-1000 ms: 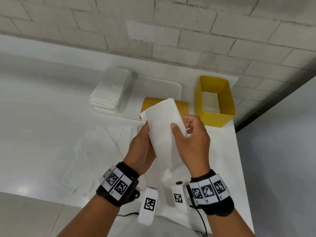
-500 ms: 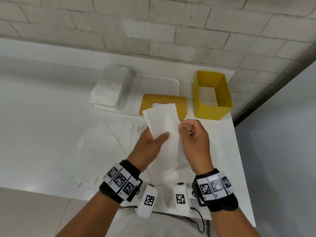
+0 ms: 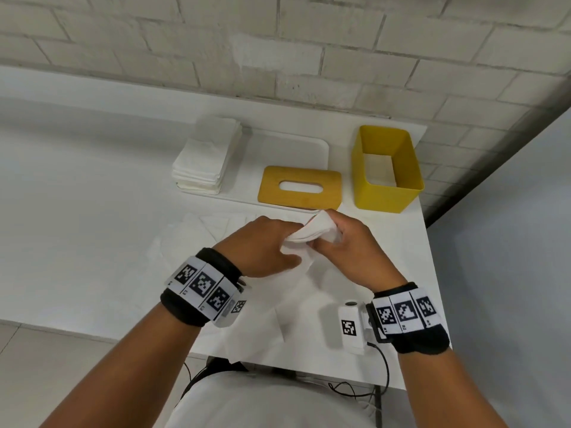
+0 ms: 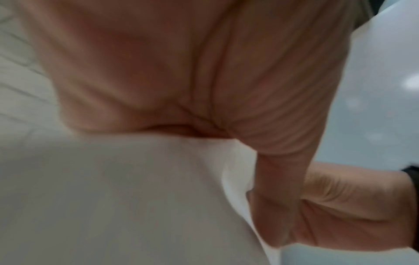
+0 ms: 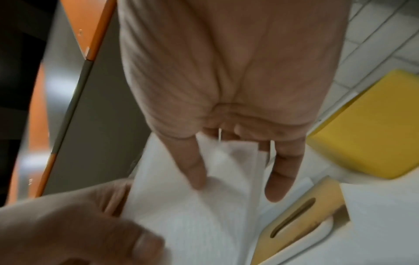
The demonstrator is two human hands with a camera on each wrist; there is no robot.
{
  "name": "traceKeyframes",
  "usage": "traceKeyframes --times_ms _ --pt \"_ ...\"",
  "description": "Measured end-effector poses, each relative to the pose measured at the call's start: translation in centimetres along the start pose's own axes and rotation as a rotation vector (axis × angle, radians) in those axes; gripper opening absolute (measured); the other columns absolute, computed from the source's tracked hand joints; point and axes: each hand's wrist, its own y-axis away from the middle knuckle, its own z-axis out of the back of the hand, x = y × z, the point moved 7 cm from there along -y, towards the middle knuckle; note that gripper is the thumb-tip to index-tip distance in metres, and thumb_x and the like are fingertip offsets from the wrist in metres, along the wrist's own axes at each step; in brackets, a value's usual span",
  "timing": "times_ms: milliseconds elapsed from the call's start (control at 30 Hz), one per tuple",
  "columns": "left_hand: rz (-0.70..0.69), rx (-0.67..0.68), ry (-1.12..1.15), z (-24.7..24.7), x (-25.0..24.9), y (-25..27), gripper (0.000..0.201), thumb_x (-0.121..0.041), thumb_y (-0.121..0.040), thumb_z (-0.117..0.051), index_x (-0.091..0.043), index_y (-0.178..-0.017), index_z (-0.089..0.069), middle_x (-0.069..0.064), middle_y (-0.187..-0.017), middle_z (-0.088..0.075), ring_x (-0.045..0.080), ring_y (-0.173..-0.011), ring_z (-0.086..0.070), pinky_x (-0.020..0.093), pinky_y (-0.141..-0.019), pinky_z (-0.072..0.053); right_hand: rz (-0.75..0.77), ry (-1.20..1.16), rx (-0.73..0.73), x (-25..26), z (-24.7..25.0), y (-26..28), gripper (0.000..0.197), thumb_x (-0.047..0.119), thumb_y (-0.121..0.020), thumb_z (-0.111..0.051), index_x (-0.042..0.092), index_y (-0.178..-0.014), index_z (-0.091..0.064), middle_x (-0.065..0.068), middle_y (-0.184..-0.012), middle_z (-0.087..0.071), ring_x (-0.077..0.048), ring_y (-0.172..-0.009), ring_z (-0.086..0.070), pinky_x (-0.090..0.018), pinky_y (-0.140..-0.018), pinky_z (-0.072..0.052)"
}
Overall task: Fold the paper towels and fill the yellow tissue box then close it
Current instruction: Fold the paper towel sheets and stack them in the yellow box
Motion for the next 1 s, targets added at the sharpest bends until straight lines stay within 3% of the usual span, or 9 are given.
traceKeyframes --times_ms 233,333,467,600,700,767,833,933,1000 --pt "0.136 -0.129 0.07 1.2 4.4 1.2 0.025 -0.03 -0.086 -0.076 -0.041 -0.105 -0.066 -0.021 -0.086 -0.066 -0.001 -0.071 -0.062 0.024 -0.073 -0.049 -0.073 -0.233 -0.245 -3.3 2.9 0.7 0.013 0.007 -0.09 -0.073 0.019 -0.091 -0.071 0.009 -0.092 -0.073 -0.007 -0.085 -0.064 -0.025 -0.079 -0.048" --pt "0.095 -0.178 0.107 0.6 5.0 1.4 0.025 -0.03 -0.085 -0.078 -0.041 -0.105 -0.068 -0.02 -0.092 -0.07 0.0 -0.081 -0.065 0.021 -0.075 -0.051 -0.107 -0.356 -0.351 -4.5 3.6 1.2 0.011 0.007 -0.09 -0.073 0.018 -0.091 -0.07 0.004 -0.092 -0.072 -0.009 -0.085 -0.062 -0.025 -0.079 -0.047" --pt "0.109 -0.253 0.139 -1.8 5.8 1.0 0.02 -0.025 -0.091 -0.072 -0.029 -0.111 -0.073 -0.012 -0.1 -0.075 0.008 -0.088 -0.067 0.023 -0.077 -0.05 -0.218 -0.477 -0.347 -6.5 2.8 2.0 0.019 0.007 -0.093 -0.07 0.026 -0.09 -0.071 0.002 -0.094 -0.073 -0.012 -0.087 -0.064 -0.032 -0.081 -0.047" --pt "0.111 -0.47 0.161 -0.7 5.7 1.1 0.017 -0.021 -0.091 -0.072 -0.022 -0.108 -0.075 -0.012 -0.095 -0.073 -0.009 -0.072 -0.06 0.0 -0.071 -0.037 -0.232 -0.485 -0.373 -6.9 3.1 2.5 0.023 0.002 -0.093 -0.068 0.025 -0.089 -0.071 0.0 -0.094 -0.072 -0.014 -0.088 -0.063 -0.033 -0.084 -0.049" --pt "0.084 -0.567 0.152 0.7 5.1 1.4 0.013 -0.021 -0.09 -0.074 -0.023 -0.103 -0.075 -0.019 -0.087 -0.067 -0.003 -0.066 -0.06 0.0 -0.068 -0.039 -0.218 -0.513 -0.406 -6.5 4.0 2.4 0.014 -0.001 -0.092 -0.068 0.012 -0.095 -0.069 -0.005 -0.096 -0.074 -0.016 -0.088 -0.067 -0.031 -0.086 -0.053" --pt "0.072 -0.554 0.161 0.8 5.3 1.2 0.017 -0.02 -0.089 -0.076 -0.024 -0.106 -0.074 -0.018 -0.093 -0.07 0.001 -0.071 -0.061 0.0 -0.071 -0.04 -0.228 -0.492 -0.408 -6.7 3.9 2.3 0.012 -0.002 -0.091 -0.068 0.008 -0.098 -0.068 -0.006 -0.099 -0.076 -0.016 -0.09 -0.07 -0.031 -0.086 -0.057" --pt "0.063 -0.488 0.189 -0.3 6.1 0.7 0.025 -0.018 -0.086 -0.079 -0.024 -0.11 -0.072 -0.015 -0.102 -0.073 -0.004 -0.084 -0.064 0.002 -0.079 -0.043 -0.272 -0.399 -0.399 -7.7 3.4 2.3 0.023 -0.001 -0.09 -0.069 0.021 -0.095 -0.071 -0.002 -0.094 -0.077 -0.017 -0.087 -0.071 -0.035 -0.083 -0.059" --pt "0.103 -0.416 0.16 -2.2 7.1 0.3 0.021 -0.015 -0.086 -0.077 -0.025 -0.105 -0.073 -0.016 -0.093 -0.072 -0.007 -0.075 -0.06 0.019 -0.075 -0.049 -0.347 -0.238 -0.386 -9.7 2.7 2.4 0.025 0.008 -0.088 -0.071 0.033 -0.09 -0.072 -0.002 -0.088 -0.076 -0.027 -0.083 -0.07 -0.046 -0.085 -0.058" --pt "0.128 -0.424 0.144 -2.3 7.2 0.3 0.017 -0.015 -0.089 -0.074 -0.024 -0.104 -0.075 -0.012 -0.086 -0.071 -0.007 -0.068 -0.056 0.017 -0.069 -0.043 -0.35 -0.196 -0.387 -10.0 2.8 2.4 0.025 0.01 -0.088 -0.071 0.035 -0.089 -0.071 -0.002 -0.085 -0.075 -0.024 -0.081 -0.069 -0.045 -0.085 -0.057"
